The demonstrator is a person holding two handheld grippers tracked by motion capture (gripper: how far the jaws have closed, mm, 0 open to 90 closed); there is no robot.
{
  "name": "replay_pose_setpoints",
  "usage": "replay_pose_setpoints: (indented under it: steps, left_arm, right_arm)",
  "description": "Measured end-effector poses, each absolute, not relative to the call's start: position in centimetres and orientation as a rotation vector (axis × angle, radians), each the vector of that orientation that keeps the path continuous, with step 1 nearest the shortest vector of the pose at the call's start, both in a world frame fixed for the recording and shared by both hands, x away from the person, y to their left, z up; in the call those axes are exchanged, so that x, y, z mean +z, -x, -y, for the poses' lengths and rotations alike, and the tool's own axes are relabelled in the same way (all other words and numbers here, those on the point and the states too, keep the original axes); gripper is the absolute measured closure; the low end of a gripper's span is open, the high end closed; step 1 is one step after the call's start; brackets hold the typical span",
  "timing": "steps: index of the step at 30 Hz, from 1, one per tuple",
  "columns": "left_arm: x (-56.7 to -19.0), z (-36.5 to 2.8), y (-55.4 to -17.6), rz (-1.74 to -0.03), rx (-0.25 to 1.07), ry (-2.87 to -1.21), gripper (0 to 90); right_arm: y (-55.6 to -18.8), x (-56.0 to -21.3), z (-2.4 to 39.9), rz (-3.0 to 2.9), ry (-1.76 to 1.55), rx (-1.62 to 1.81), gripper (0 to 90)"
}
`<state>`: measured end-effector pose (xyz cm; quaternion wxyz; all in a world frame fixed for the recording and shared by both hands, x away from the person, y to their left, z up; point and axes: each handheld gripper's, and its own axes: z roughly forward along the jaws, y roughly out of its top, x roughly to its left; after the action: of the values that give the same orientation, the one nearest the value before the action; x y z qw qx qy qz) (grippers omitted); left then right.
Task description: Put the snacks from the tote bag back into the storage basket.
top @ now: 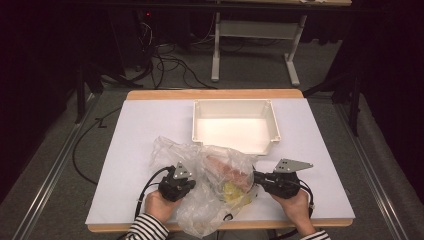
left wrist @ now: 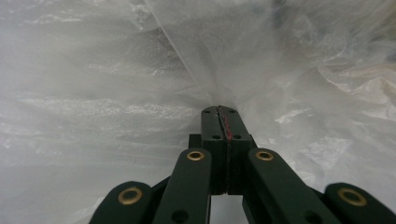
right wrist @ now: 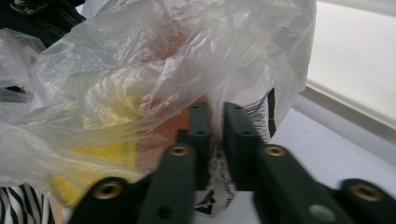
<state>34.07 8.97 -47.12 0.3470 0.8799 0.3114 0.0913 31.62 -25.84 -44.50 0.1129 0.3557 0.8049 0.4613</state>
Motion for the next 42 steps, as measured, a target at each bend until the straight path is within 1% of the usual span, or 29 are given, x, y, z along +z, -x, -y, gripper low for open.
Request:
replay_pose_setpoints:
  steps: [1, 2, 3, 4, 5, 6, 7, 8, 9, 10, 11, 12, 13, 15, 16, 19, 21, 23, 24, 25, 26, 28, 31, 35, 37, 38, 39, 41, 42]
  left_arm:
    - [-46.8, -9.1, -33.9, -0.801, 0.258, -2.270, 81.6]
    - [-46.8, -9.1, -33.9, -0.801, 0.258, -2.270, 76.9]
    - [-46.1, -9.5, -33.7, -0.792, 0.295, -2.232, 71.6]
    - [-45.5, -9.7, -33.7, -0.792, 0.328, -2.209, 65.0]
    - [-45.5, -9.7, -33.7, -0.792, 0.328, -2.209, 58.2]
    - [-44.9, -10.0, -33.6, -0.794, 0.360, -2.180, 58.2]
    - [-44.2, -10.3, -33.7, -0.795, 0.384, -2.156, 53.3]
    - [-43.5, -10.6, -33.8, -0.799, 0.406, -2.134, 45.0]
    - [-42.2, -11.3, -34.3, -0.817, 0.443, -2.103, 42.4]
    - [-42.2, -11.3, -34.3, -0.817, 0.443, -2.103, 40.3]
    - [-41.8, -11.6, -34.8, -0.832, 0.457, -2.095, 40.3]
    - [-41.3, -12.2, -35.8, -0.862, 0.478, -2.081, 37.8]
    - [-41.3, -12.2, -35.8, -0.862, 0.478, -2.081, 37.4]
    - [-41.3, -12.7, -37.2, -0.901, 0.481, -2.076, 36.9]
    - [-42.0, -13.0, -38.5, -0.936, 0.476, -2.084, 37.2]
    - [-42.9, -13.1, -39.4, -0.956, 0.437, -2.123, 39.4]
    - [-44.6, -12.8, -40.0, -0.966, 0.355, -2.180, 44.6]
    - [-45.1, -12.7, -40.0, -0.960, 0.330, -2.207, 50.1]
    - [-45.6, -12.6, -40.0, -0.957, 0.312, -2.237, 50.1]
    - [-46.0, -12.5, -40.0, -0.956, 0.300, -2.263, 53.0]
    - [-46.6, -12.5, -39.8, -0.954, 0.262, -2.292, 59.4]
    - [-46.8, -12.6, -39.3, -0.930, 0.293, -2.298, 65.3]
    - [-46.7, -12.5, -38.7, -0.903, 0.294, -2.326, 73.0]
    - [-46.7, -12.3, -37.7, -0.861, 0.298, -2.351, 87.2]
    - [-46.7, -12.2, -36.9, -0.847, 0.297, -2.356, 88.7]
    - [-46.7, -12.3, -36.2, -0.846, 0.261, -2.342, 89.8]
    - [-46.7, -12.3, -36.2, -0.846, 0.261, -2.342, 89.9]
    - [-46.6, -12.1, -34.7, -0.828, 0.190, -2.341, 90.0]
    - [-46.6, -12.1, -34.7, -0.828, 0.190, -2.341, 90.0]
  right_arm:
    - [-31.8, -44.4, 25.8, -2.364, -1.032, 1.336, 90.0]
    - [-31.8, -44.4, 25.8, -2.364, -1.032, 1.336, 90.0]
    - [-31.7, -44.3, 25.7, -2.359, -1.027, 1.315, 90.0]
    - [-31.7, -44.3, 25.7, -2.358, -1.024, 1.307, 90.0]
    - [-31.7, -44.3, 25.7, -2.358, -1.024, 1.307, 90.0]
    - [-31.7, -44.2, 25.7, -2.356, -1.023, 1.299, 90.0]
    - [-31.7, -44.2, 25.7, -2.354, -1.020, 1.292, 90.0]
    - [-31.6, -44.2, 25.7, -2.350, -1.018, 1.285, 90.0]
    - [-31.6, -44.1, 25.8, -2.350, -1.010, 1.278, 90.0]
    - [-31.6, -44.0, 25.8, -2.343, -1.011, 1.276, 90.0]
    - [-31.6, -44.0, 25.8, -2.343, -1.011, 1.276, 90.0]
    - [-31.6, -43.8, 25.9, -2.334, -1.009, 1.272, 90.0]
    - [-31.6, -43.8, 25.9, -2.334, -1.009, 1.272, 90.0]
    - [-31.7, -43.6, 26.1, -2.320, -1.008, 1.251, 90.0]
    - [-31.8, -43.6, 26.2, -2.318, -1.014, 1.243, 90.0]
    - [-32.0, -43.6, 26.3, -2.312, -1.019, 1.227, 90.0]
    - [-32.3, -43.6, 26.6, -2.304, -1.035, 1.212, 90.0]
    - [-32.5, -43.7, 26.8, -2.295, -1.044, 1.209, 90.0]
    - [-32.5, -43.7, 26.8, -2.295, -1.044, 1.209, 90.0]
    - [-32.6, -43.7, 26.9, -2.292, -1.046, 1.206, 90.0]
    - [-32.7, -43.7, 27.0, -2.284, -1.054, 1.200, 90.0]
    - [-33.0, -43.8, 27.1, -2.280, -1.059, 1.195, 90.0]
    - [-33.3, -43.9, 27.1, -2.267, -1.078, 1.184, 90.0]
    - [-33.7, -44.0, 27.2, -2.251, -1.083, 1.178, 90.0]
    - [-34.0, -44.1, 27.2, -2.238, -1.097, 1.175, 90.0]
    - [-34.4, -44.1, 27.2, -2.228, -1.100, 1.171, 90.0]
    - [-34.4, -44.1, 27.2, -2.228, -1.100, 1.171, 90.0]
    - [-35.1, -43.9, 27.0, -2.214, -1.112, 1.160, 90.0]
    - [-35.3, -43.9, 27.0, -2.210, -1.111, 1.155, 90.0]
